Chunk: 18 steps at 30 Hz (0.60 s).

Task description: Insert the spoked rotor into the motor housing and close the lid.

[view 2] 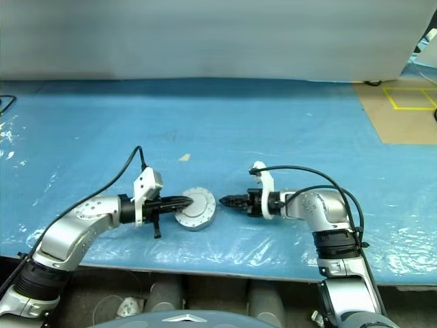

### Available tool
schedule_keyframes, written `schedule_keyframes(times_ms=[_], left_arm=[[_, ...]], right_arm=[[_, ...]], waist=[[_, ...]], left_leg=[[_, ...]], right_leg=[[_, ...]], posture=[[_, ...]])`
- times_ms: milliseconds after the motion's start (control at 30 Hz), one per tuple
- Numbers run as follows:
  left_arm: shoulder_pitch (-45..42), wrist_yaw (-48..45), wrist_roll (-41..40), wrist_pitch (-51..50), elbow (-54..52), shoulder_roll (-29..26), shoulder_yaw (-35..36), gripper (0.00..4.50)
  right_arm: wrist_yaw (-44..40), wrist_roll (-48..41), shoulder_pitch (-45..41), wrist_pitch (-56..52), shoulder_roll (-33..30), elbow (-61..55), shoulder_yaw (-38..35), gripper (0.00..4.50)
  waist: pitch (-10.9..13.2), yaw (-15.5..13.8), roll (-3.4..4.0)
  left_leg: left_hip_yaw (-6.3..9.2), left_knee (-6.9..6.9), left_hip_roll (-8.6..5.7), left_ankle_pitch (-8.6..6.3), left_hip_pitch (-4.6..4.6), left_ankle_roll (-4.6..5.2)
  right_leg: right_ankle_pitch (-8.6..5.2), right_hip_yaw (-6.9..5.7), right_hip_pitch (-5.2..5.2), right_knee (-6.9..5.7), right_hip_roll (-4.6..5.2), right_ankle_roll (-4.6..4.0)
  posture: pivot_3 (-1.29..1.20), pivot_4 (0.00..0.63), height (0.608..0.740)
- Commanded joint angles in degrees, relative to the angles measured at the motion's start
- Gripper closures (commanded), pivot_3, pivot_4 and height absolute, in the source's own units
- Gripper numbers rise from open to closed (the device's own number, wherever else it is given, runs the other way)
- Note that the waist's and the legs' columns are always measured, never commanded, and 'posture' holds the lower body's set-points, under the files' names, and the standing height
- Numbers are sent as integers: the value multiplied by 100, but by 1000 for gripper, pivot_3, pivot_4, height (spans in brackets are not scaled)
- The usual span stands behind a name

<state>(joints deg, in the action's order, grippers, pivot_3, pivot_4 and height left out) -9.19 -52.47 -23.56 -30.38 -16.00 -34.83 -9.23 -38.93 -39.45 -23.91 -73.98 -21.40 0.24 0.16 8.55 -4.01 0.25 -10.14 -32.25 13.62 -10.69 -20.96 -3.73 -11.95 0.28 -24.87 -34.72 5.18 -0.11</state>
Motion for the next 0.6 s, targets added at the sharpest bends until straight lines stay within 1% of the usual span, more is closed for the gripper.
schedule_keyframes(times_ms=[33, 67, 167, 367, 500, 600], left_arm=[[129, -73, 177, -116, 82, -126, -233, 4500], [129, -79, 175, -124, 83, -132, -240, 4500], [122, -122, 207, -157, 103, -174, -299, 4500], [67, -149, 228, -142, 174, -153, -350, 4500], [37, -149, 230, -121, 199, -137, -377, 4500], [21, -149, 226, -110, 206, -129, -379, 4500]], right_arm=[[-201, 23, 171, 166, -232, -166, 161, 2597], [-288, -9, 213, 193, -293, -224, 206, 2597], [-416, -170, 277, 147, -334, -314, 155, 2011], [-301, -519, 275, -191, -177, -233, -226, 41], [-122, -528, 330, -522, -173, -296, -133, 41], [220, -379, 353, -557, 0, -310, -61, 41]], waist=[[-1, -3, -1], [-1, -4, -1], [-2, -2, -1], [-2, 0, -1], [-3, 0, -1], [-5, 1, -4]], left_leg=[[0, 0, 0, 0, 3, 0], [0, 0, 0, 0, 5, 0], [0, 0, 1, 0, 8, 0], [0, 0, 0, 0, 32, 1], [0, 1, 0, -1, 51, 1], [0, 5, 0, -1, 67, 0]], right_leg=[[0, 0, 4, 0, 0, 0], [0, 0, 5, 1, 0, 0], [0, 0, 8, 1, 0, 0], [-1, 2, 30, 0, 0, 0], [-1, 2, 48, 1, 1, 1], [-4, 2, 61, 4, 0, 3]], posture=[[0, 150, 740], [0, 150, 740], [0, 150, 740], [0, 150, 740], [0, 150, 740], [0, 150, 740]])
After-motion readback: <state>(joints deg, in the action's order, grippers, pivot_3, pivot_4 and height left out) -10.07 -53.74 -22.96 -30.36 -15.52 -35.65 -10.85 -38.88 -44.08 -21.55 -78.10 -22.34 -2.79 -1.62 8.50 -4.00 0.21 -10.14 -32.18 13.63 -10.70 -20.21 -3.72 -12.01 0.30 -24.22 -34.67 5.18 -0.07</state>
